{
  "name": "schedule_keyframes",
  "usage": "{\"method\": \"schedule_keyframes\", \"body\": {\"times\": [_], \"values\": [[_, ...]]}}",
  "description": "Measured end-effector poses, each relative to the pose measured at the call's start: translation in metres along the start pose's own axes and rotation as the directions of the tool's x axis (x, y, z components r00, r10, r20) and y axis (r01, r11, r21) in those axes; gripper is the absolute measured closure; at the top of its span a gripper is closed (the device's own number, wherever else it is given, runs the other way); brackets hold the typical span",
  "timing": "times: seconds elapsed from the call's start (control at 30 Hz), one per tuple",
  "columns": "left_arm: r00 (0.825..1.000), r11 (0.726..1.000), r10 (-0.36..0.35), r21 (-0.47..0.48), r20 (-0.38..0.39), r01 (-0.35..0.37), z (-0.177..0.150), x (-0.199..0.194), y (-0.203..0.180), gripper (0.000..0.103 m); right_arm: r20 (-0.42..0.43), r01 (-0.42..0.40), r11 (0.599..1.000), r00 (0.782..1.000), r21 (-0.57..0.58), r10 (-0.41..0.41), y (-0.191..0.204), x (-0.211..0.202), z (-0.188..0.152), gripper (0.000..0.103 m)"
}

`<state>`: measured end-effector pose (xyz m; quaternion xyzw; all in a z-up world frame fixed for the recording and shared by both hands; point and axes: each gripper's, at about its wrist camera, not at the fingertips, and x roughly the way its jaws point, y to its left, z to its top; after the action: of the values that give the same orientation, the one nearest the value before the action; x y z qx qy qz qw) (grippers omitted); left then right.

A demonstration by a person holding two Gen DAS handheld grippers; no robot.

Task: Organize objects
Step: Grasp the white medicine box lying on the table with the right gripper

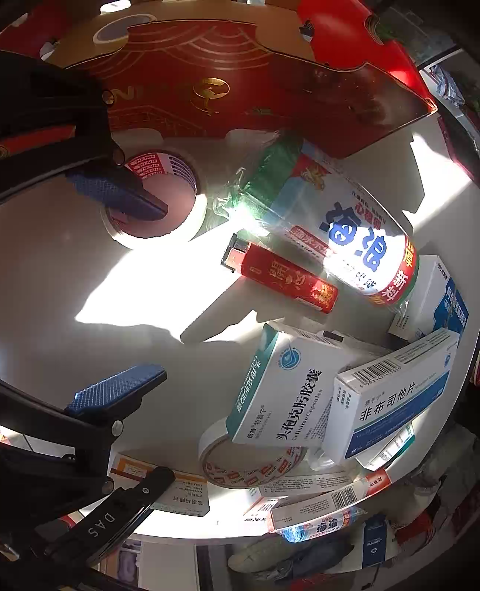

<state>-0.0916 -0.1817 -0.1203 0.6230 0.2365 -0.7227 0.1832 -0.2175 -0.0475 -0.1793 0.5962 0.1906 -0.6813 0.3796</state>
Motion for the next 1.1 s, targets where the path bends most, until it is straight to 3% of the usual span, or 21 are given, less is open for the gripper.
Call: {"method": "schedule_keyframes", "body": {"times": [0.17,0.4,0.77,0.83,0.93,1.0,1.1], "values": [[0.999,1.0,0.025,0.012,0.029,-0.026,0.002,-0.002,-0.006,0.02,0.005,0.015,1.0,1.0,-0.02,-0.014,0.0,0.001,-0.004,0.028],[0.992,0.988,0.102,0.113,0.068,-0.109,-0.004,-0.003,-0.021,0.02,0.019,0.033,0.998,0.999,-0.049,-0.032,-0.001,0.001,-0.01,0.028],[0.985,0.984,0.129,0.105,0.117,-0.141,0.0,-0.014,-0.02,0.026,0.042,0.031,0.998,0.999,-0.06,-0.029,-0.005,0.0,-0.017,0.031],[0.984,0.985,0.128,0.104,0.122,-0.141,0.002,-0.017,-0.018,0.029,0.052,0.027,0.997,0.998,-0.073,-0.024,-0.002,-0.002,-0.019,0.041],[0.983,0.985,0.129,0.096,0.129,-0.141,0.005,-0.022,-0.013,0.044,0.07,0.021,0.995,0.997,-0.096,-0.015,0.004,-0.006,-0.024,0.059],[0.983,0.985,0.127,0.1,0.13,-0.14,0.007,-0.026,-0.011,0.057,0.08,0.017,0.994,0.997,-0.107,-0.009,0.008,-0.007,-0.027,0.068],[0.983,0.985,0.124,0.102,0.136,-0.138,0.01,-0.03,-0.007,0.065,0.088,0.013,0.993,0.996,-0.116,-0.002,0.009,-0.009,-0.031,0.077]]}}
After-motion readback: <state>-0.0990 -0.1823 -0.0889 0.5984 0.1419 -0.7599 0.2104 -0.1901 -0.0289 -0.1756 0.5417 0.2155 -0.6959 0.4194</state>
